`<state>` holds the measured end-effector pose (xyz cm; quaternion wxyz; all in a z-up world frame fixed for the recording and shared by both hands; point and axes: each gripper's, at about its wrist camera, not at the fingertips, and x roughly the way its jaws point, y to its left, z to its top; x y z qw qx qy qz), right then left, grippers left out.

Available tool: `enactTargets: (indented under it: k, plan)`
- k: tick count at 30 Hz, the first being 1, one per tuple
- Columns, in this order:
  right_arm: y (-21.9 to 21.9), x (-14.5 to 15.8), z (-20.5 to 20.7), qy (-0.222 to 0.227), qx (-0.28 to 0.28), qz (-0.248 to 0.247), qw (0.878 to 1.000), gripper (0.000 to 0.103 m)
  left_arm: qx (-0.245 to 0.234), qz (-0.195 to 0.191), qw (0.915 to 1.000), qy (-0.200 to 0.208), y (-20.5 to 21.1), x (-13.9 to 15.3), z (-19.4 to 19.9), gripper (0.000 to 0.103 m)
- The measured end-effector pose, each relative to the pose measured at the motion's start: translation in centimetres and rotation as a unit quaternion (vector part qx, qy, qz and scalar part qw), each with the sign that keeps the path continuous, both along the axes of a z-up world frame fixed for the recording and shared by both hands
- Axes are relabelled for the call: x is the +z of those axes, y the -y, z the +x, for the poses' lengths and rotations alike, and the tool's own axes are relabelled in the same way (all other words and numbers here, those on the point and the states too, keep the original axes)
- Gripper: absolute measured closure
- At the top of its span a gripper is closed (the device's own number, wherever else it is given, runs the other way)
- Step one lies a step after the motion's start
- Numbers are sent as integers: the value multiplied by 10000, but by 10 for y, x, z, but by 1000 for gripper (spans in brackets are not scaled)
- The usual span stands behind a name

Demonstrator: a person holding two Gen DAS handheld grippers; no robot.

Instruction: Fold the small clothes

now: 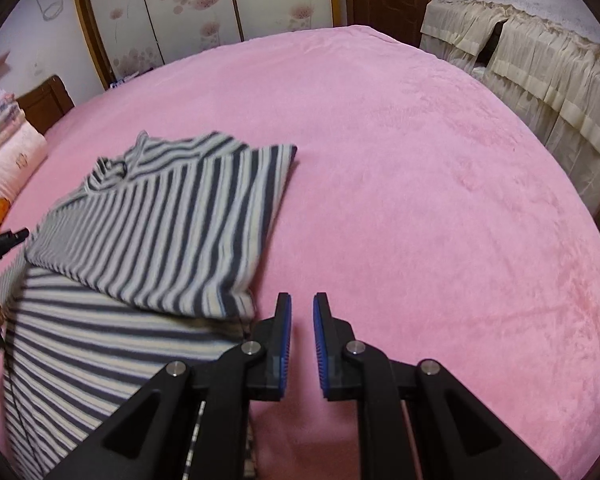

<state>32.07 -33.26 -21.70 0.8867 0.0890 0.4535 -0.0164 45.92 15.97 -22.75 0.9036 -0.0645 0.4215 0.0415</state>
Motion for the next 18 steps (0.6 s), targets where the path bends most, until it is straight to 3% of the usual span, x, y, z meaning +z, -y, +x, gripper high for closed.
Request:
enactTargets:
  k: [6, 9, 13, 15, 18]
  plan:
    - [-21, 8, 16, 119, 251, 128, 9995, 92, -487, -310, 9982, -142, 45, 3, -6, 85]
    - [-34, 5, 18, 144, 440, 88, 9989, 92, -588, -198, 9975, -340, 70, -14, -5, 85]
    - [-38, -28, 23, -319, 489, -377, 9976, 90, -539, 28, 9965, -633, 79, -43, -3, 85]
    - [-30, -37, 21, -338, 440, -314, 9980, 81, -559, 42, 9968, -576, 79, -46, -5, 84]
    - [-21, -30, 19, -320, 341, -108, 9988, 80, -584, 62, 9965, -590, 78, -44, -7, 83]
